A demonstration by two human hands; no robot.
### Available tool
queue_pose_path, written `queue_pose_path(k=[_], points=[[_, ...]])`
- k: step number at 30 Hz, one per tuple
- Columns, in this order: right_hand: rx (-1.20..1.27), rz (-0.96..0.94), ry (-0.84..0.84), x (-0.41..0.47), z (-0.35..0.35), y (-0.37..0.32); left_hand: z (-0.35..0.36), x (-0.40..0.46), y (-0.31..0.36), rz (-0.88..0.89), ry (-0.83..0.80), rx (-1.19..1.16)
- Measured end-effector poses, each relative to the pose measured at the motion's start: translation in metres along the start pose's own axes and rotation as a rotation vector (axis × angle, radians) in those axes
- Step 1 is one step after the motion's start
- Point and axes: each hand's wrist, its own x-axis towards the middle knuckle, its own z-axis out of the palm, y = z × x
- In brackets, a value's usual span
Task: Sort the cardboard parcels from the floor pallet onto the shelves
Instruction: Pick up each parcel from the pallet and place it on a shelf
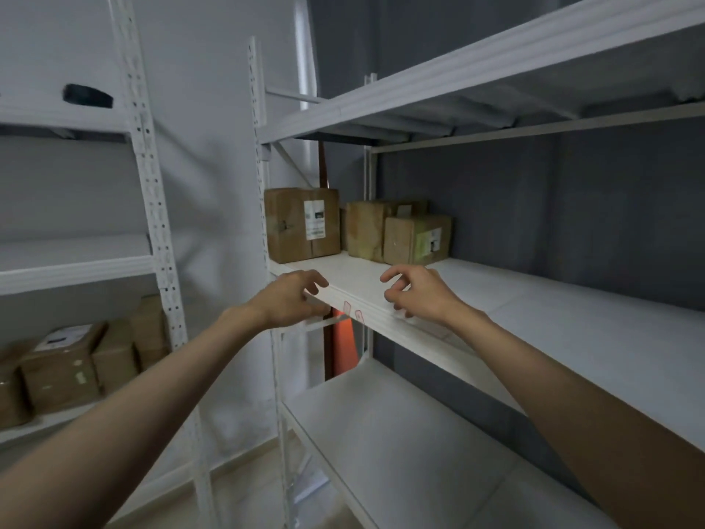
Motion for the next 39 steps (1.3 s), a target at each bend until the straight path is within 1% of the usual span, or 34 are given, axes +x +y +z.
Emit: queue_pose_path(k=[3, 7, 10, 16, 22, 25, 28, 36, 39], points=[[0.013, -0.018, -0.030, 0.040, 0.027, 0.006, 0.015, 0.022, -0.026, -0.054, 0.054, -0.018], [-0.029, -0.041, -0.090, 0.085, 0.058, 0.010, 0.028, 0.052, -0.062, -0.138, 0.091, -0.024], [-0.049, -0.063, -0.101, 0.123, 0.073, 0.010, 0.031, 0.082, -0.088, -0.190, 0.100, -0.041], [-0.071, -0.053, -0.109, 0.199, 0.101, 0.014, 0.031, 0.152, -0.145, -0.236, 0.077, -0.074], [-0.121, -0.050, -0.095, 0.283, 0.126, 0.019, 0.022, 0.233, -0.207, -0.262, 0.118, -0.116], [-0.122, -0.040, -0.091, 0.323, 0.138, 0.021, 0.015, 0.275, -0.235, -0.295, 0.164, -0.177], [-0.129, -0.025, -0.085, 0.358, 0.149, 0.023, 0.010, 0.315, -0.261, -0.363, 0.171, -0.258], [-0.096, 0.017, -0.072, 0.412, 0.169, 0.041, 0.028, 0.384, -0.309, -0.406, 0.282, -0.628], [-0.076, 0.054, -0.074, 0.418, 0.171, 0.048, 0.037, 0.394, -0.318, -0.424, 0.329, -0.630]])
